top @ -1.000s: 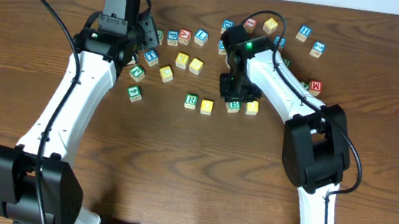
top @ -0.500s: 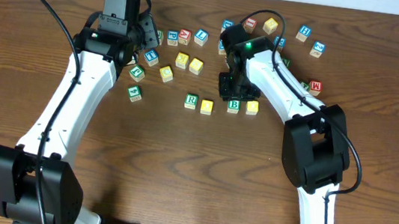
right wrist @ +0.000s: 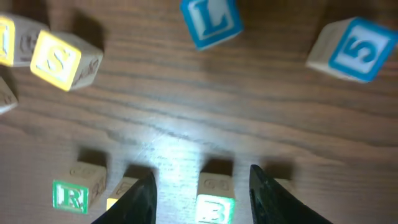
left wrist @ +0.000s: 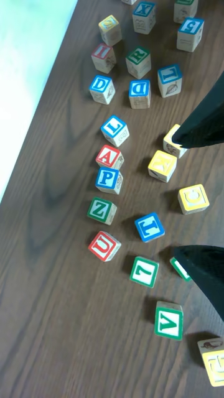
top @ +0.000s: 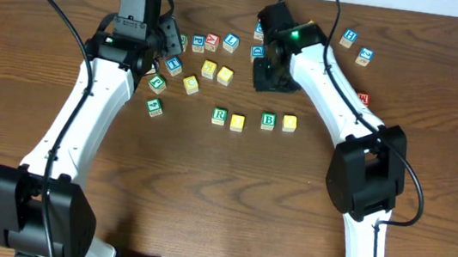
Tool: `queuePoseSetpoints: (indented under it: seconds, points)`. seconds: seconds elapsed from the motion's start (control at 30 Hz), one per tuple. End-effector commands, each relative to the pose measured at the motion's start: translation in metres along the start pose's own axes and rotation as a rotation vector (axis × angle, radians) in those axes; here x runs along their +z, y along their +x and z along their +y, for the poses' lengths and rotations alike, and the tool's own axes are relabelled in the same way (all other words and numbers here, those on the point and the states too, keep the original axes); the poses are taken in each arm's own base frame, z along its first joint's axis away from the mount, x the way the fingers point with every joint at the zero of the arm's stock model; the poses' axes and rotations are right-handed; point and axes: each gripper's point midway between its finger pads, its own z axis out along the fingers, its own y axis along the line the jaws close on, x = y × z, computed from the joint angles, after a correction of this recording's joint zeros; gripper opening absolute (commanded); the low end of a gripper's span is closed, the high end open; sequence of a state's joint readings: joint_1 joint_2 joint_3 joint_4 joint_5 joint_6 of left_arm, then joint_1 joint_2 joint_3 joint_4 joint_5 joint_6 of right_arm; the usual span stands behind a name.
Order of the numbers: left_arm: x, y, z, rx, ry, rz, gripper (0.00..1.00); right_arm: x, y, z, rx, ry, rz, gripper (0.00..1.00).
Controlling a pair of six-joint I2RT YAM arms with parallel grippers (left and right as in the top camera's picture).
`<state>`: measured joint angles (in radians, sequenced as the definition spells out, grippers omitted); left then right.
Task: Spell out ROBOT
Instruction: 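Move the left gripper over the blue T block at upper left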
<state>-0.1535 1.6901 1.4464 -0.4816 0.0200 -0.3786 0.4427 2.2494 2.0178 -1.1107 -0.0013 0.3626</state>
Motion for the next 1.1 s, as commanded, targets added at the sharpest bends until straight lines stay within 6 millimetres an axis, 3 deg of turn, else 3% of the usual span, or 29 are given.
queuePoseSetpoints:
  seconds: [0.0,0.2,0.47,0.83,1.07]
  points:
    - [0.022,0.005,0.004,-0.056,-0.023,0.024,0.50,-0.023,-0.016,-0.013,0.034,0.011,-0.062,0.43]
    - [0.059,0.021,0.010,-0.150,-0.050,0.066,0.50,-0.023,-0.015,-0.027,0.058,0.024,-0.043,0.43]
    - [0.109,0.050,0.023,-0.189,-0.095,0.129,0.50,-0.022,-0.011,-0.028,0.056,0.030,-0.027,0.43]
    - [0.143,0.075,0.040,-0.225,-0.158,0.166,0.50,-0.022,-0.008,-0.026,0.049,0.031,-0.020,0.43]
    - [0.154,0.075,0.042,-0.224,-0.162,0.147,0.50,-0.022,-0.008,-0.026,0.048,0.032,-0.019,0.43]
